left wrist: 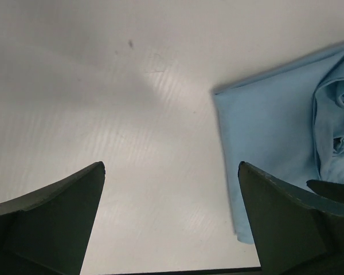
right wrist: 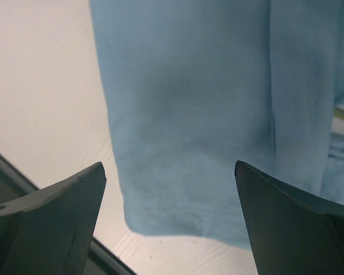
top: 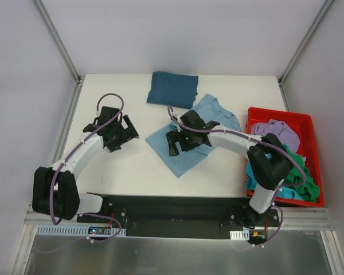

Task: Fold and stack the t-shirts
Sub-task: Fold the folded rectangular tshirt in 1/3 of the way

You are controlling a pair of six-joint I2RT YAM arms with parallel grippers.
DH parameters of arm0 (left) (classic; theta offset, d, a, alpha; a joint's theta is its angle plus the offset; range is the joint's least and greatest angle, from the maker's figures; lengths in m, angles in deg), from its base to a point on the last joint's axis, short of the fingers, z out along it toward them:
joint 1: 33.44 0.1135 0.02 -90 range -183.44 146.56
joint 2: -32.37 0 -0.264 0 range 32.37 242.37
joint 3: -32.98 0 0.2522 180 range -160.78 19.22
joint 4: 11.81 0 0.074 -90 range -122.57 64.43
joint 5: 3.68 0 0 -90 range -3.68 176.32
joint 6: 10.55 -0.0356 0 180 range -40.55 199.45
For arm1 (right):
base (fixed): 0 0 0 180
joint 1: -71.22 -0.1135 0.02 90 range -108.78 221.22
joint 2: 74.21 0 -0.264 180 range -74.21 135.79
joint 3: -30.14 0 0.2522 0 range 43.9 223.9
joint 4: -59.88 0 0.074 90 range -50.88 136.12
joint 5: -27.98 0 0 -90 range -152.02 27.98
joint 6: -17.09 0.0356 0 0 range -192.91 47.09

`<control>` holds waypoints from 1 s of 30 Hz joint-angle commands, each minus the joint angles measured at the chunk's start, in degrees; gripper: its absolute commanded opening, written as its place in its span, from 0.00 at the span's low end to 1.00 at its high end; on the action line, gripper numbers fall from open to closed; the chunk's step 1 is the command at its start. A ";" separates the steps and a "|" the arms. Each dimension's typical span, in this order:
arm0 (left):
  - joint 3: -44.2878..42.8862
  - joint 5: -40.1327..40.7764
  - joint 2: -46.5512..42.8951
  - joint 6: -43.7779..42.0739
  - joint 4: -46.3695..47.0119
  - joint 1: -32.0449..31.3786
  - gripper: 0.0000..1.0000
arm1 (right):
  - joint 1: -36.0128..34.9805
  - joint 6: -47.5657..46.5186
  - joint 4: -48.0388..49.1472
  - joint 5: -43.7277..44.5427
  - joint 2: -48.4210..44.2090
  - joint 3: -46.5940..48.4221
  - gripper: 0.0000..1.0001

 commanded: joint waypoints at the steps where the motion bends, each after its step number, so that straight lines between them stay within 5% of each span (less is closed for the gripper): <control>1: 2.59 1.01 -6.56 -0.04 -0.18 2.64 0.99 | 0.57 -0.81 -4.43 7.87 6.34 8.29 0.96; 16: 5.32 2.33 -12.28 -2.15 -0.27 5.89 0.99 | 14.63 4.11 -3.47 26.78 7.14 12.78 0.96; 25: 4.70 1.01 -10.00 -2.41 -0.27 6.07 0.99 | 15.34 3.24 -6.01 26.26 8.46 18.67 0.96; 30: 4.18 0.39 -8.68 -2.68 -0.27 6.16 0.99 | 12.10 -0.44 -4.36 11.88 5.66 14.91 0.96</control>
